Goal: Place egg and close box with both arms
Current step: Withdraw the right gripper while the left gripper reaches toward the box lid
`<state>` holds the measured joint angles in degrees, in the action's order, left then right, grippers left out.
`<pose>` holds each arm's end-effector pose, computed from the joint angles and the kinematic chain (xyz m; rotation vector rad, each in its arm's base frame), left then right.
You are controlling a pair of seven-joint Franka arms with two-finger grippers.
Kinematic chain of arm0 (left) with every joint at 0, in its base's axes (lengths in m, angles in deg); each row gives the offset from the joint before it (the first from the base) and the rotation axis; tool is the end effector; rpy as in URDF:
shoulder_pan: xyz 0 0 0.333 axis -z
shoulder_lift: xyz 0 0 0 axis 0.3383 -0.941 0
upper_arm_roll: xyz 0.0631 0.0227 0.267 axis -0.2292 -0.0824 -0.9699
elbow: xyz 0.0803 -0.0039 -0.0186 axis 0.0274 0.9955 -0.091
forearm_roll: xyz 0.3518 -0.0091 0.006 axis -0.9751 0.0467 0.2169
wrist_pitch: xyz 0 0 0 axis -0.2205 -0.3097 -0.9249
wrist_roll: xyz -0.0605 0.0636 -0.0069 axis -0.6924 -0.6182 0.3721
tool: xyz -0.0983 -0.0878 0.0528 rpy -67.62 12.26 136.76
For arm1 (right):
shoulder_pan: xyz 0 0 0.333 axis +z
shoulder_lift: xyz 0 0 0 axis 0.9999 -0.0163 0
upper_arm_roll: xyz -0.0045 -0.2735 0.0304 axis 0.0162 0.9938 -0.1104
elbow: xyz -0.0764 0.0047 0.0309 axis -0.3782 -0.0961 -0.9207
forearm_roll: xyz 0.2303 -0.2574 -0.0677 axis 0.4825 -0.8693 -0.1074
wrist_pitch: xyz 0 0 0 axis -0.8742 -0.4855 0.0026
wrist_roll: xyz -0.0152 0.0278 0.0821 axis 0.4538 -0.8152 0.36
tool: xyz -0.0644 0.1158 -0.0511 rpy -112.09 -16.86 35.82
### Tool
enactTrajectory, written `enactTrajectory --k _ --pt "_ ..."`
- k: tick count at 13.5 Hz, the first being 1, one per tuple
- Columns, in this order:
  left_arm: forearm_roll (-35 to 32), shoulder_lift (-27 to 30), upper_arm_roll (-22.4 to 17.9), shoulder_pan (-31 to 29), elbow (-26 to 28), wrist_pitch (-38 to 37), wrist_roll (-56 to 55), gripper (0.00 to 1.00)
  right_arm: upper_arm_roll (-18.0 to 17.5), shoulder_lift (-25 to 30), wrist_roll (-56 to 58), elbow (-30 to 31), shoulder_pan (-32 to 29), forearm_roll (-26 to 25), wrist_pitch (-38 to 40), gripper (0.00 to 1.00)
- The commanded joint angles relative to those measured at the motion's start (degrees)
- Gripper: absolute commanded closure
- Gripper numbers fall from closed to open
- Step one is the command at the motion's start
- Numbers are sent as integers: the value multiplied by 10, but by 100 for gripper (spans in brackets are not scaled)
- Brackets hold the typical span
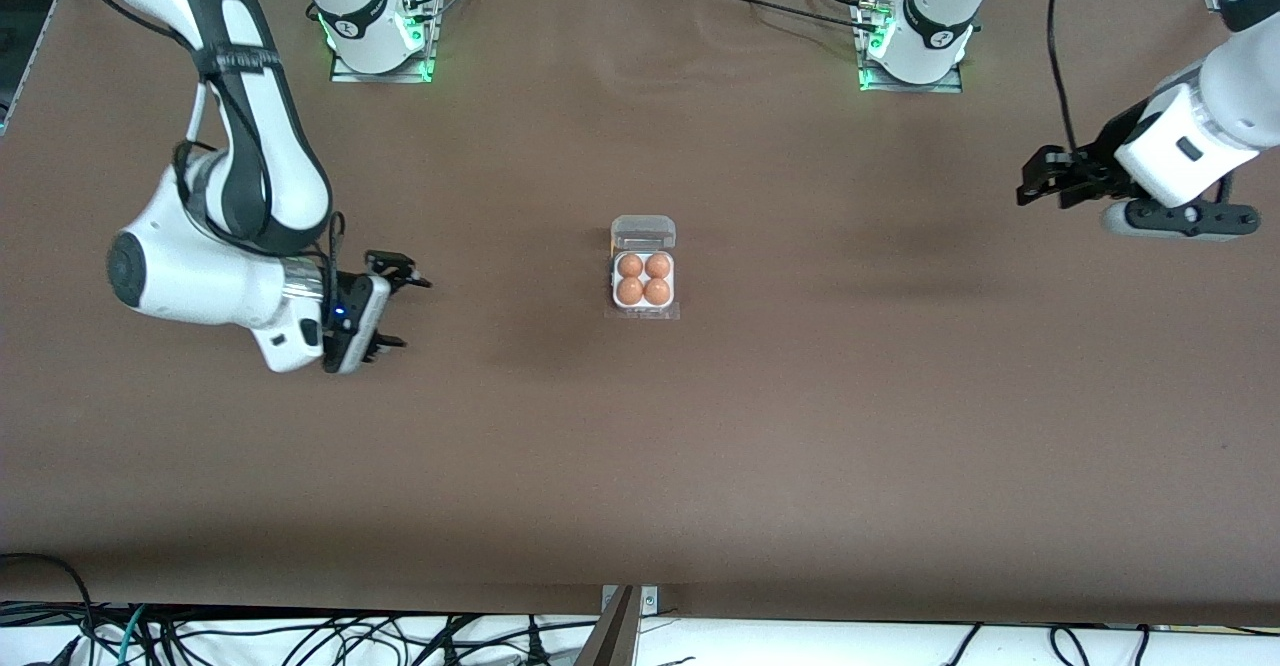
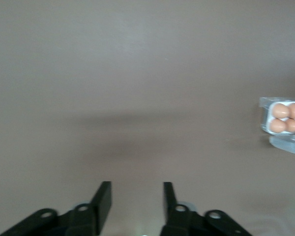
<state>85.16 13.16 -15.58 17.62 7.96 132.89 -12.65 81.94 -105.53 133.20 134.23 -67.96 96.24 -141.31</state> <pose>0.5000 -0.0576 0.4866 2.9939 0.0161 -0.2474 0.5678 0.1215 0.2933 -2.4527 -1.2892 -0.0370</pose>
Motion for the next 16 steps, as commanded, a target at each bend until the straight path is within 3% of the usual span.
enactTrajectory --k 1,3,7,11,13,16 --pt "46 -25 25 0 -15 -28 -32 78 -6 97 -172 58 -11 -145 19 0" --pt "52 -41 62 1 -15 -38 -48 83 -8 130 -288 57 -18 -218 51 0" --pt "51 -82 146 12 -17 -36 -235 89 -18 190 -530 53 -30 -253 123 0" --pt "51 -161 152 96 -90 -36 -378 92 -118 219 -786 15 -78 -318 192 0" --pt "56 -215 153 132 -133 -36 -415 94 -133 219 -801 -25 -103 -345 220 0" --pt "66 -273 151 195 -165 -21 -466 96 -129 235 -781 -53 -147 -303 223 0"
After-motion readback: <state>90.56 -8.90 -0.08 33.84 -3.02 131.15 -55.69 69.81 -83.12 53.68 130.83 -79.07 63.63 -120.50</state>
